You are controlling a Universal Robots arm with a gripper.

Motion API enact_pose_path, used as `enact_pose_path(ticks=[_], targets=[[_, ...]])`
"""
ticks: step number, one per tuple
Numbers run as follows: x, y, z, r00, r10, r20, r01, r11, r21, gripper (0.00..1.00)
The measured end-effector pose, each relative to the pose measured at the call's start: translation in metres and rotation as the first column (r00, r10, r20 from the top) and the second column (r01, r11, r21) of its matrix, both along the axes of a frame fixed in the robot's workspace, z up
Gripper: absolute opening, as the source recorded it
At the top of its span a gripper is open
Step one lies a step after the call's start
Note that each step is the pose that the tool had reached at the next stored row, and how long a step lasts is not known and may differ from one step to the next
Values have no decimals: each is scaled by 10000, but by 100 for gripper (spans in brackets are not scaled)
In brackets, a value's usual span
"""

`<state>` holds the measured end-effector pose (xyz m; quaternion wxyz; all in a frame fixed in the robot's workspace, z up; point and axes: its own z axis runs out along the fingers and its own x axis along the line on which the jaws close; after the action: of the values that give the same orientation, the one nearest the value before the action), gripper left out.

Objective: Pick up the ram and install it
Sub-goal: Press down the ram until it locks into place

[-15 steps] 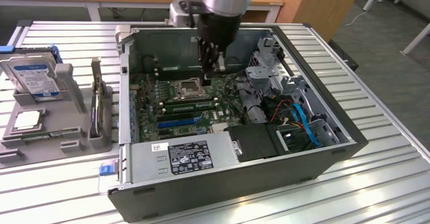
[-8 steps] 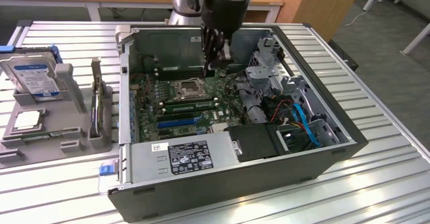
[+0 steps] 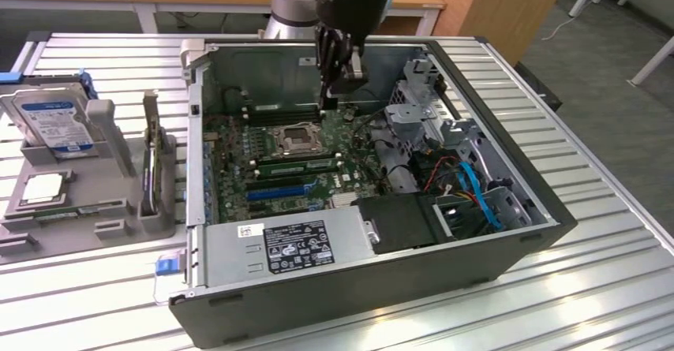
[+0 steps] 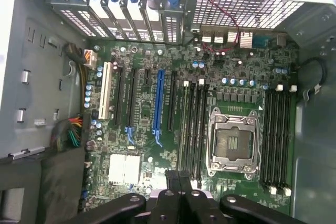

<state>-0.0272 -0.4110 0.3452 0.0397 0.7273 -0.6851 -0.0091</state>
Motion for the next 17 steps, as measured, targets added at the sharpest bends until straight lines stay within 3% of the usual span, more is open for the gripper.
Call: enact_pose_path(ticks=[17], targets=[[-1, 1, 0, 9999, -116, 0, 116, 9999, -5, 10]])
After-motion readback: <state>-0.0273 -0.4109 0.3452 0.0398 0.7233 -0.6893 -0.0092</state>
